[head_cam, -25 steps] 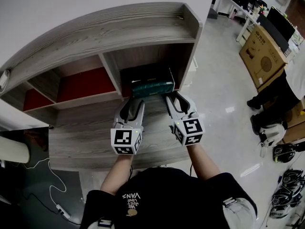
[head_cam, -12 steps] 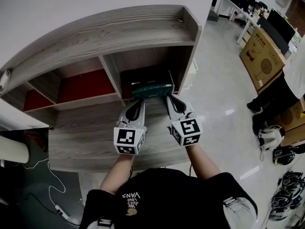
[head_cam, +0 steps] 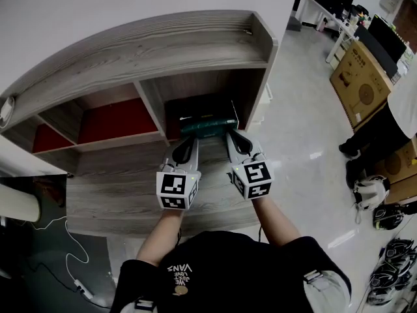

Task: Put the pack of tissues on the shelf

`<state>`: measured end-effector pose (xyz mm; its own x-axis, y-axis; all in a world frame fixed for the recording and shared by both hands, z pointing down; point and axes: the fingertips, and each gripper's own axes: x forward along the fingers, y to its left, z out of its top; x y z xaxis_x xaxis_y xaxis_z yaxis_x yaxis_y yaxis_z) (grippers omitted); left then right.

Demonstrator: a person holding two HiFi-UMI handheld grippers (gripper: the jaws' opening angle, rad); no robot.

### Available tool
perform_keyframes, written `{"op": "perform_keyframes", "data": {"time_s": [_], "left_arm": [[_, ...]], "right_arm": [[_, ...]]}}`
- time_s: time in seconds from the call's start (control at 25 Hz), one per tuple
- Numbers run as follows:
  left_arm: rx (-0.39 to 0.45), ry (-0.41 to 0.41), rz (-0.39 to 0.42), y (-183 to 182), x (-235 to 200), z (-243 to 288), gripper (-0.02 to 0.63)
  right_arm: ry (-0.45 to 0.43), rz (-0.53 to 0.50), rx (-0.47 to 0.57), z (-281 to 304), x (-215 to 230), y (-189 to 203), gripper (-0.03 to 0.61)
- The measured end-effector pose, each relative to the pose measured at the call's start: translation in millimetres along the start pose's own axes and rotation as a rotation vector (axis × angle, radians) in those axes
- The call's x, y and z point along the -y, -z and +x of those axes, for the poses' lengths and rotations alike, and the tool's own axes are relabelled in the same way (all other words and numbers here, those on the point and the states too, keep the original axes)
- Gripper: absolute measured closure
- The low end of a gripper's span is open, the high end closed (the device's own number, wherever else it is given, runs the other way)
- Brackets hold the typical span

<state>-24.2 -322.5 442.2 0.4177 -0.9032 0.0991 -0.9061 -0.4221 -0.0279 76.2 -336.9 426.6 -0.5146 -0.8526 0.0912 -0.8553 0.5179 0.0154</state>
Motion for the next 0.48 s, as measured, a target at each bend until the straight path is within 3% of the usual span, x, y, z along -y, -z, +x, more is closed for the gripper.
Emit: {"op": "perform_keyframes", "data": {"time_s": [0.48], "left_arm": [[-0.023, -0.017, -0.007, 0, -14, 18, 0.561]], "right_arm": [[-0.003, 0.003, -0.003, 20, 6, -1, 0.572]]}}
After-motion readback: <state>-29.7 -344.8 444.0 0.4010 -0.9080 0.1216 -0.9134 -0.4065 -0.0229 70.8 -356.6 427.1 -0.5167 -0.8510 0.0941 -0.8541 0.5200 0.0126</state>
